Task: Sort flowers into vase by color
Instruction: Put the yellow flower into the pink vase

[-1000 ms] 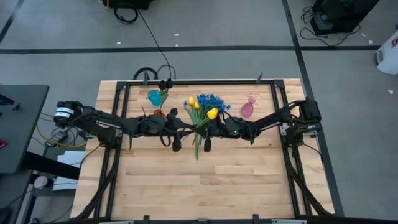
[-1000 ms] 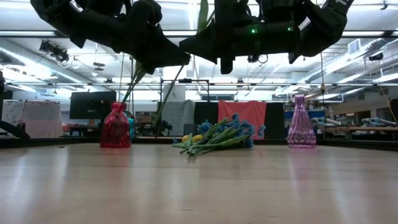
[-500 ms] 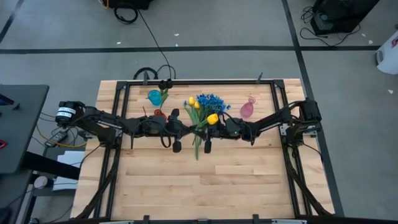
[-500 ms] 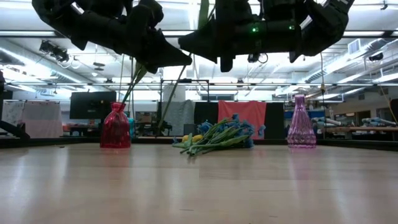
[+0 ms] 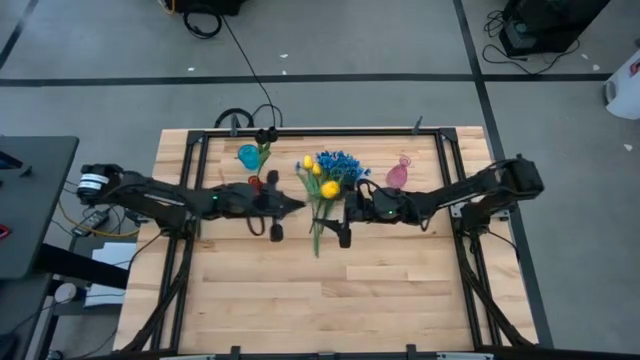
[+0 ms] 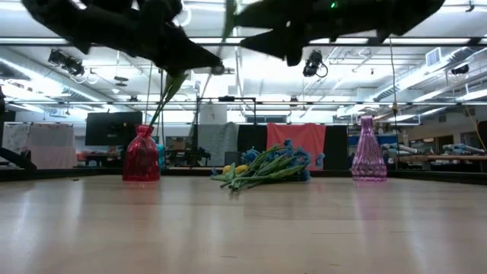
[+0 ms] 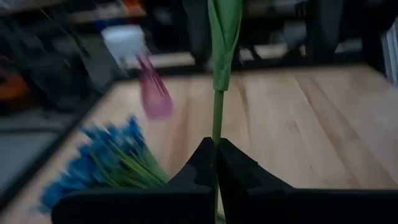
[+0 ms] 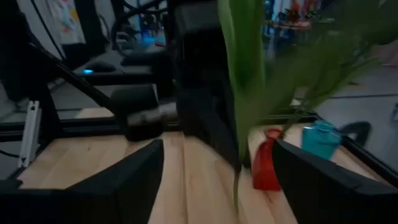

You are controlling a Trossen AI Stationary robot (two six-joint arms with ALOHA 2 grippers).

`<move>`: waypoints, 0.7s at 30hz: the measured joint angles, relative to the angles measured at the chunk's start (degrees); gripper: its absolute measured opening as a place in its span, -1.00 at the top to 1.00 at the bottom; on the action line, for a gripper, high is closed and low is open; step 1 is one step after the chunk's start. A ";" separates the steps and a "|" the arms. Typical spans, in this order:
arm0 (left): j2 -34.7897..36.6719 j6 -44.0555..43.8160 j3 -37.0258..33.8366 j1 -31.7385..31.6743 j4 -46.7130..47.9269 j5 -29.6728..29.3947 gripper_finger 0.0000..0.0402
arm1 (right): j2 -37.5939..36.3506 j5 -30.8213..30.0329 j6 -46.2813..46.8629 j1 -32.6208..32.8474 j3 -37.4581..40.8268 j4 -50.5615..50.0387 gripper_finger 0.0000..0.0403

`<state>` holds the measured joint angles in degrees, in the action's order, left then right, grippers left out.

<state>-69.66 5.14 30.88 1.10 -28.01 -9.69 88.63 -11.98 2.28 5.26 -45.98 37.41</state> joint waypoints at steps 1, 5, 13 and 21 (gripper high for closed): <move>2.21 0.37 -1.29 0.00 -0.09 -0.64 0.96 | -1.06 -1.20 -0.10 0.29 0.00 -1.54 -0.58; 11.33 0.41 -6.30 0.00 -1.22 -2.00 0.96 | -3.55 -5.49 -0.74 1.24 1.35 -3.29 -0.63; 29.14 -1.69 -10.70 0.00 3.28 -2.29 0.95 | -4.43 -11.31 0.99 0.89 6.93 2.31 -0.60; 37.43 -2.79 -10.65 0.00 7.21 -2.21 0.95 | -4.43 -11.52 2.04 -0.66 9.05 5.88 -0.60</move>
<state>-32.22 2.35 20.23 1.10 -20.80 -11.90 84.20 -23.50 4.32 4.60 -36.93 43.29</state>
